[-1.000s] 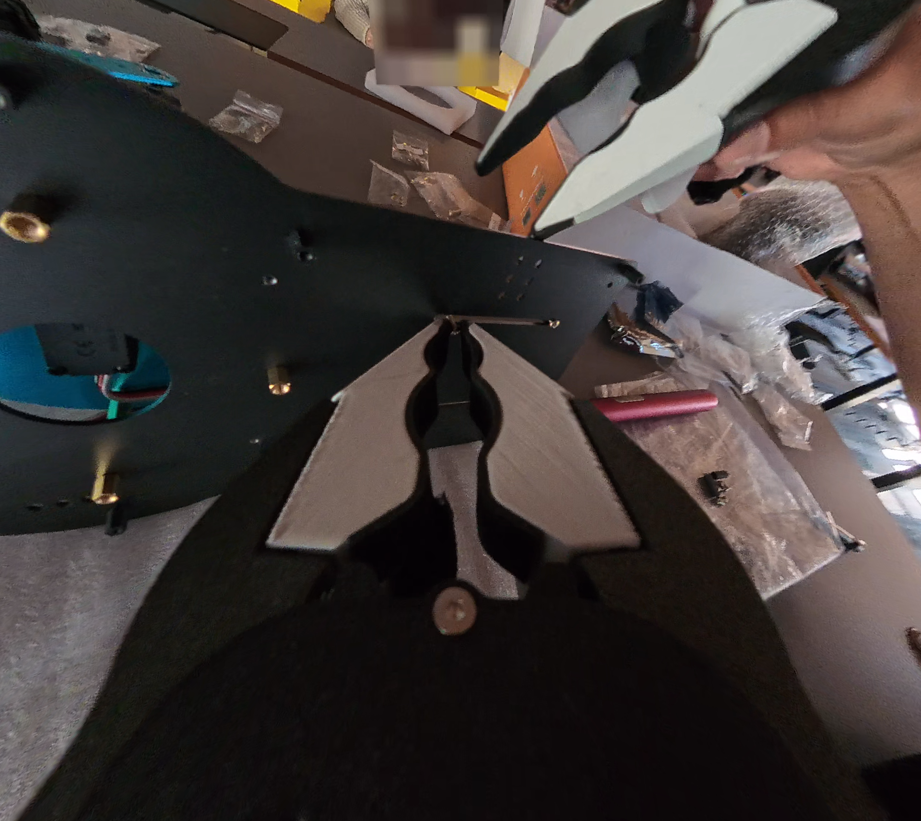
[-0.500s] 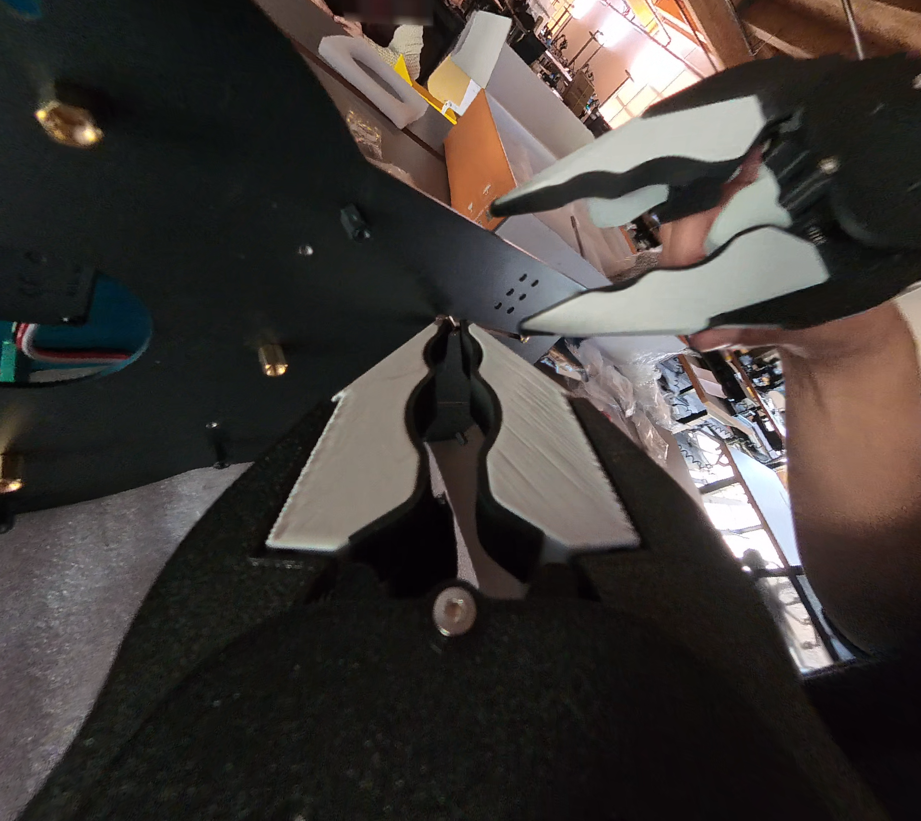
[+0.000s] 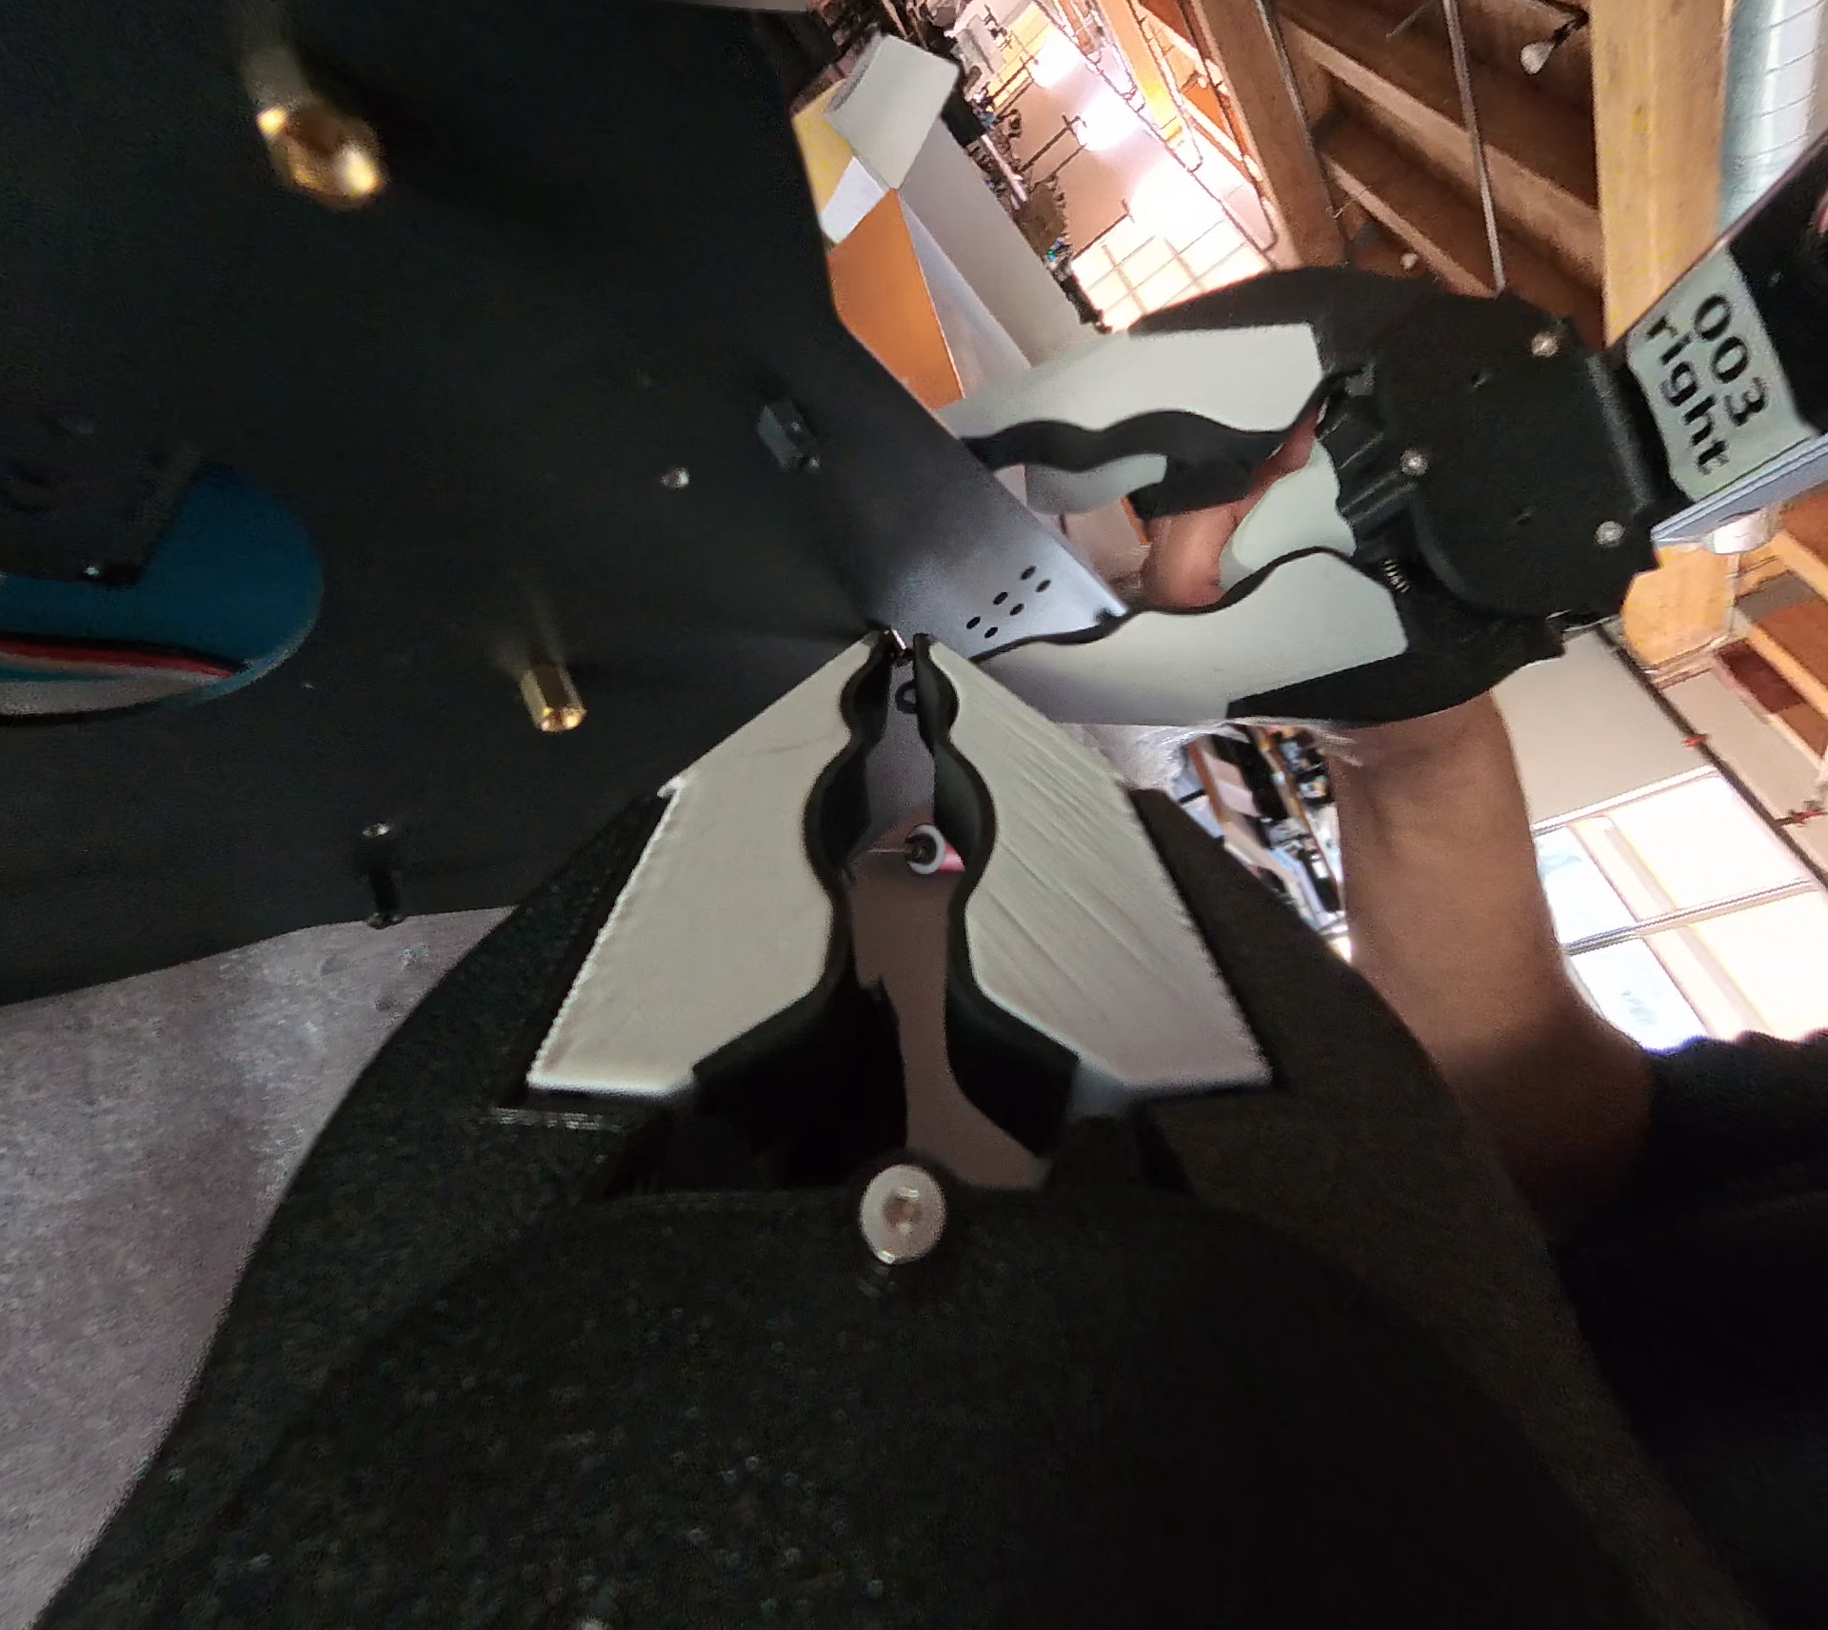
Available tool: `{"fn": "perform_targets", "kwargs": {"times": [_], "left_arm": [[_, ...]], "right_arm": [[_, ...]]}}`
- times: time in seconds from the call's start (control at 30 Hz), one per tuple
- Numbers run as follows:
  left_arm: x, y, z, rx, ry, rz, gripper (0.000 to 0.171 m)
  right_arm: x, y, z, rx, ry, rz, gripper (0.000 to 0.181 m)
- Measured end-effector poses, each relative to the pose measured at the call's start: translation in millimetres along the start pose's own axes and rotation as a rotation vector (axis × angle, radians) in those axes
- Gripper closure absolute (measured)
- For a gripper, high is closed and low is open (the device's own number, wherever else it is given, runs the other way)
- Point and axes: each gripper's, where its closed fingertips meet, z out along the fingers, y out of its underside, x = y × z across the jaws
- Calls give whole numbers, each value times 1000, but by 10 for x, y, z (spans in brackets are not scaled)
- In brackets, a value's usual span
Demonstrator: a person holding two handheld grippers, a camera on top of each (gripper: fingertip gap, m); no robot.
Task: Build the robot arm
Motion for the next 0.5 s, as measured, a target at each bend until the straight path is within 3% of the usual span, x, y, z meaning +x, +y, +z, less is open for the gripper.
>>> {"fn": "perform_targets", "kwargs": {"times": [0.23,0.5], "left_arm": [[2,-4,-3,36,38,-82,169],[7,-7,-8,77,145,-267,168]], "right_arm": [[16,-8,-4,33,-33,39,133],[7,46,53,35,-42,52,145]]}}
